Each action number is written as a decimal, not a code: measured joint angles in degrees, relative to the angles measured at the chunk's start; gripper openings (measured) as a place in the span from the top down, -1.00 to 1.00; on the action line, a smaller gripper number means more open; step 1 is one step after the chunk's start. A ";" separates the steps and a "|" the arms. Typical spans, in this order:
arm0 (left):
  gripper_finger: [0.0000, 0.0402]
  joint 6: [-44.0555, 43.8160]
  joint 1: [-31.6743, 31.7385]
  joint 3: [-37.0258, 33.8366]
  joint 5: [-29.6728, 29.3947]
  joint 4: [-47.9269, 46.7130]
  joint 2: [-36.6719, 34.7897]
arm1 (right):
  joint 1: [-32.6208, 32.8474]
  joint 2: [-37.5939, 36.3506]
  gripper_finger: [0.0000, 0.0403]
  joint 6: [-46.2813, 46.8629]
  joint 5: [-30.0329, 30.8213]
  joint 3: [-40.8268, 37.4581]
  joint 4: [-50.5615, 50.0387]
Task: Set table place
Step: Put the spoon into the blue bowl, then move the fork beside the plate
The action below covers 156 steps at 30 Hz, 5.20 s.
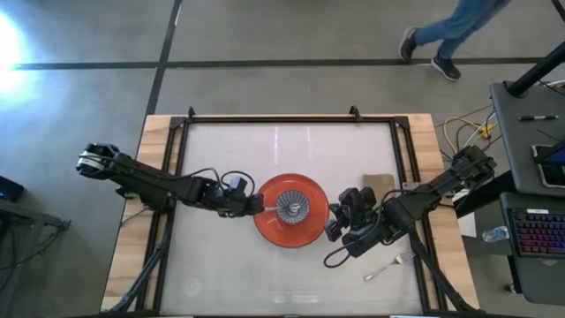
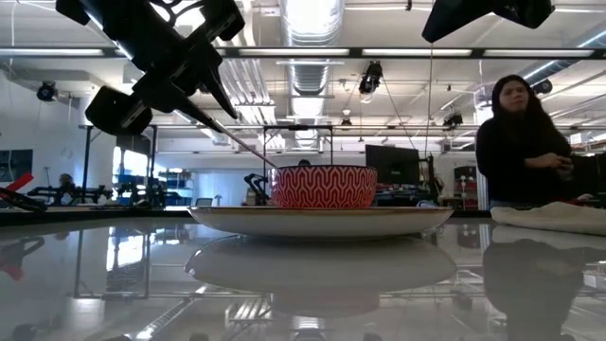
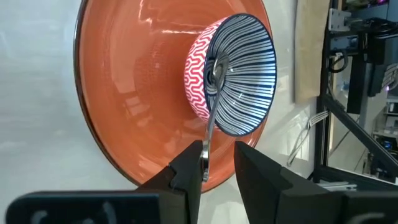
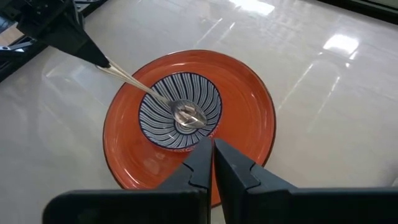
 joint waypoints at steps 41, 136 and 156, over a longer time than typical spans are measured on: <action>0.61 10.74 -1.98 -0.09 1.44 -16.37 -7.98 | 0.19 0.01 0.96 -6.25 -11.44 -2.52 -3.40; 0.61 19.07 -18.93 -0.09 -5.26 7.11 -3.69 | 22.03 -0.11 0.56 -20.38 -51.58 -33.29 19.53; 0.61 19.07 -18.93 -0.09 -6.02 7.09 -3.69 | 22.01 -0.10 0.92 -14.08 -50.96 -33.59 19.46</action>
